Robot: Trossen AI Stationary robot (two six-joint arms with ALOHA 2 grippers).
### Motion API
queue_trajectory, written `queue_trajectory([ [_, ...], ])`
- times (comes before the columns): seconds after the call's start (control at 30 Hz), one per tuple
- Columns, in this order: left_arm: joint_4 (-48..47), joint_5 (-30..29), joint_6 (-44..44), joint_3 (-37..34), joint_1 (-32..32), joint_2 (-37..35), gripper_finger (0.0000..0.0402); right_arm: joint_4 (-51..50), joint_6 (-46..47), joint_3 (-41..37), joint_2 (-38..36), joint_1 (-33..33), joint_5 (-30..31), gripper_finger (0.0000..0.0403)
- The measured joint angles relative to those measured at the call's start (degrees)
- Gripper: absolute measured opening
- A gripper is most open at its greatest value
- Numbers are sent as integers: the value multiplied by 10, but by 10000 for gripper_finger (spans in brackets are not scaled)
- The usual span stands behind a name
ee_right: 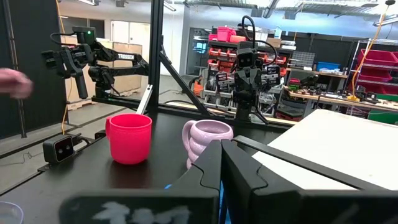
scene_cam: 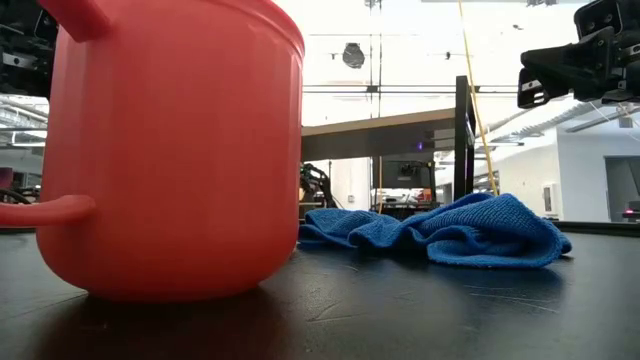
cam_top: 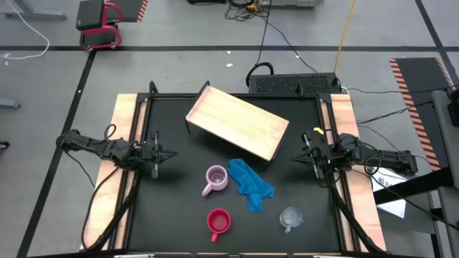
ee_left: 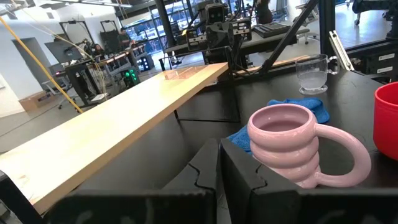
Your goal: Stack small to large cups/mugs on shelf
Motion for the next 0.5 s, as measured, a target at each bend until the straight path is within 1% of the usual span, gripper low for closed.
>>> queue_trajectory([
  [0.3,0,0,1,0,0,0,21,2,0,0,0,0,0,0],
  [0.43,5,-2,41,0,0,0,21,2,0,0,0,0,0,0],
  [0.5,6,-2,47,0,0,0,21,2,3,0,0,0,0,0],
])
